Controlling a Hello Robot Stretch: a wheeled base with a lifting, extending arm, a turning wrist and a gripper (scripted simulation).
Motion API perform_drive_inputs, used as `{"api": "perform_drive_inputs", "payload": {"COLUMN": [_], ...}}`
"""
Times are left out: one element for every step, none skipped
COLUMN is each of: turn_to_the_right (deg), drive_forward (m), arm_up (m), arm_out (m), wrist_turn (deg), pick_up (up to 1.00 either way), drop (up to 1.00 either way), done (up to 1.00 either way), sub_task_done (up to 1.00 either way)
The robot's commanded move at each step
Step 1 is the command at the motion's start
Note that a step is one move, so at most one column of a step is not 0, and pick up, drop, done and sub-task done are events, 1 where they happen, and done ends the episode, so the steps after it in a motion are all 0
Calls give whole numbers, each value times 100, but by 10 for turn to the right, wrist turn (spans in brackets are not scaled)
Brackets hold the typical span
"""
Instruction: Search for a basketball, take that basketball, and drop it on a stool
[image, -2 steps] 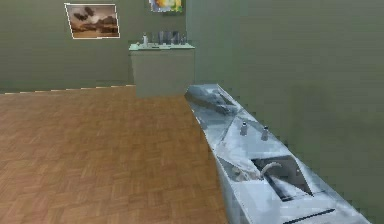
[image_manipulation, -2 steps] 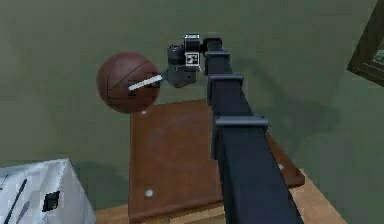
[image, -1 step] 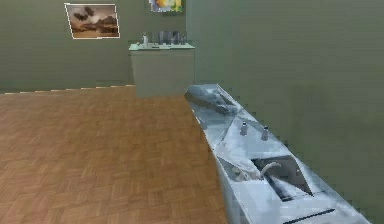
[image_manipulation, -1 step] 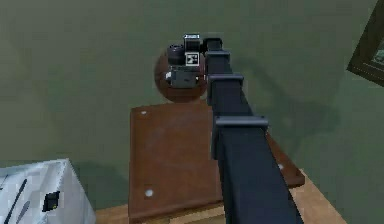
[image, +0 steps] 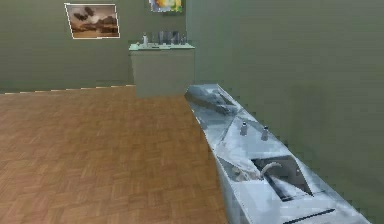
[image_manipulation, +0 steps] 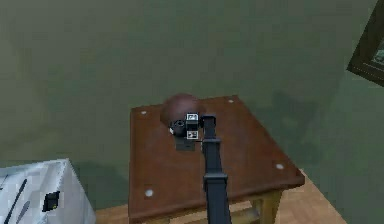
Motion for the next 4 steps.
{"api": "perform_drive_inputs", "payload": {"turn_to_the_right": [0, 0, 0, 0], "drive_forward": [0, 0, 0, 0], "arm_up": [0, 10, 0, 0], "arm_out": [0, 0, -8, 0], "wrist_turn": [0, 0, 0, 0], "pick_up": [0, 0, 0, 0], "drop": [100, 0, 0, 0], "done": [0, 0, 0, 100], "sub_task_done": [0, 0, 0, 0]}}
